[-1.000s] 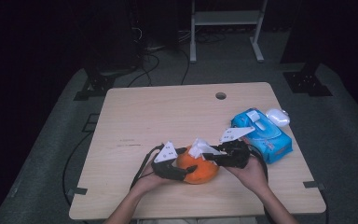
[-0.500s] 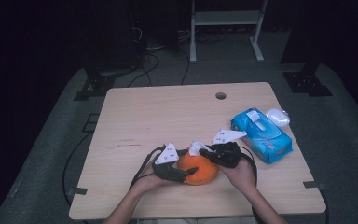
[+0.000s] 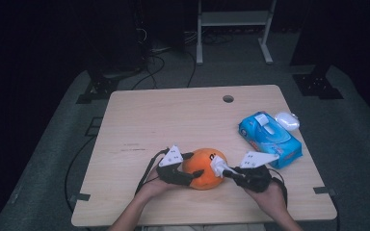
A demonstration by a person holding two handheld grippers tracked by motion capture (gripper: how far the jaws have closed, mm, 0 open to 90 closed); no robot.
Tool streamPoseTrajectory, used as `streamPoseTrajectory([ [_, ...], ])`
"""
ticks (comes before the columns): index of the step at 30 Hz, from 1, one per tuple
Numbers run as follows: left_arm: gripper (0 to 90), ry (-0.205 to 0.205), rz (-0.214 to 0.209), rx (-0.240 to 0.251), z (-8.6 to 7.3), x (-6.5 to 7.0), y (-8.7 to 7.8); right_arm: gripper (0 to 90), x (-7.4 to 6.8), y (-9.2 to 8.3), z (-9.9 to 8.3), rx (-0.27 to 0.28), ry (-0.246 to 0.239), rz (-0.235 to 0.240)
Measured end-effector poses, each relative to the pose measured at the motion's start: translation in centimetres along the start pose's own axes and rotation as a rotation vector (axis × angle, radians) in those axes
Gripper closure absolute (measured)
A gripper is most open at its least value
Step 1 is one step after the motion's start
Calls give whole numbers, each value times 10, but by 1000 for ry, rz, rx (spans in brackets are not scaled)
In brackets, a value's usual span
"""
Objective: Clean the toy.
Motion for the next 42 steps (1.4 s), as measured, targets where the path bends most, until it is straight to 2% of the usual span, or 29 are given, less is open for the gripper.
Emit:
streamPoseTrajectory([
  [2, 276, 5, 7, -4, 0, -1, -1, 850, 0, 3, -1, -8, -13, -7],
  [3, 276, -3, 9, -4, 0, -2, -1, 850, 5, 4, -1, -1, -2, -13],
  [4, 277, -10, 8, -3, 0, -2, -1, 850, 11, 3, -1, 1, 17, -28],
  [6, 277, -11, 5, -1, -1, -2, -1, 851, 31, -1, -6, -14, 4, -107],
  [7, 277, -11, 4, 0, -1, -2, -1, 851, 39, -4, -9, -19, 19, -133],
  [9, 277, -8, 3, -2, 0, -2, -1, 851, 43, -7, -13, -17, 42, -135],
  [12, 277, 1, 4, -5, 0, -2, 0, 852, 31, -5, -12, -37, -17, -120],
  [16, 277, 7, 7, -5, 0, 1, 1, 851, 1, 6, 4, 10, -26, -15],
  [18, 277, 7, 9, -8, 0, 0, 0, 851, -5, 13, 3, -10, -75, -18],
  [20, 278, 6, 9, -6, 0, -1, 0, 851, 1, 12, 3, -5, -51, -21],
  [21, 278, 5, 7, -5, 0, -1, 0, 851, 11, 9, 2, 0, -27, -44],
  [22, 278, 0, 7, -4, 0, -1, 0, 851, 18, 7, 0, -3, -24, -67],
  [23, 278, 0, 5, -3, 0, -1, 0, 851, 30, 2, -5, -19, -22, -110],
  [25, 278, -4, 2, 0, 0, -1, 0, 851, 40, -3, -14, -36, 20, -133],
  [27, 278, -2, 4, -4, 0, -2, 1, 851, 33, -4, -17, -34, 28, -101],
  [29, 278, -6, 7, -6, -1, -1, 1, 851, 16, 0, -13, -32, -7, -58],
  [30, 278, -3, 9, -6, -1, -1, 1, 851, 3, 5, -10, -28, -30, -29],
  [32, 278, 12, 14, -10, -1, -1, 1, 851, -11, 11, -4, -24, -55, 10],
  [33, 278, 4, 25, -6, 0, 0, 2, 851, -12, 13, -3, -27, -63, 6],
  [35, 277, 0, 26, -4, 0, 1, 2, 851, -2, 12, -3, -22, -34, -9],
  [39, 277, 11, 18, -1, 0, 2, 4, 851, 30, 1, -15, -32, 20, -96],
  [41, 277, 9, 14, -1, 0, 2, 4, 852, 39, -3, -20, -44, 29, -122],
  [42, 277, 11, 13, -3, 0, 2, 3, 852, 39, -3, -21, -44, 39, -117],
])
Point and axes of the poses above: each handheld gripper's, and its own axes: y roughly forward along the jaws, z roughly out of its top, x roughly to its right, the point moved 9 cm from there along y, roughly forward along the jaws, and after that the axes turned 15 degrees about x, right-handed, at the moved point
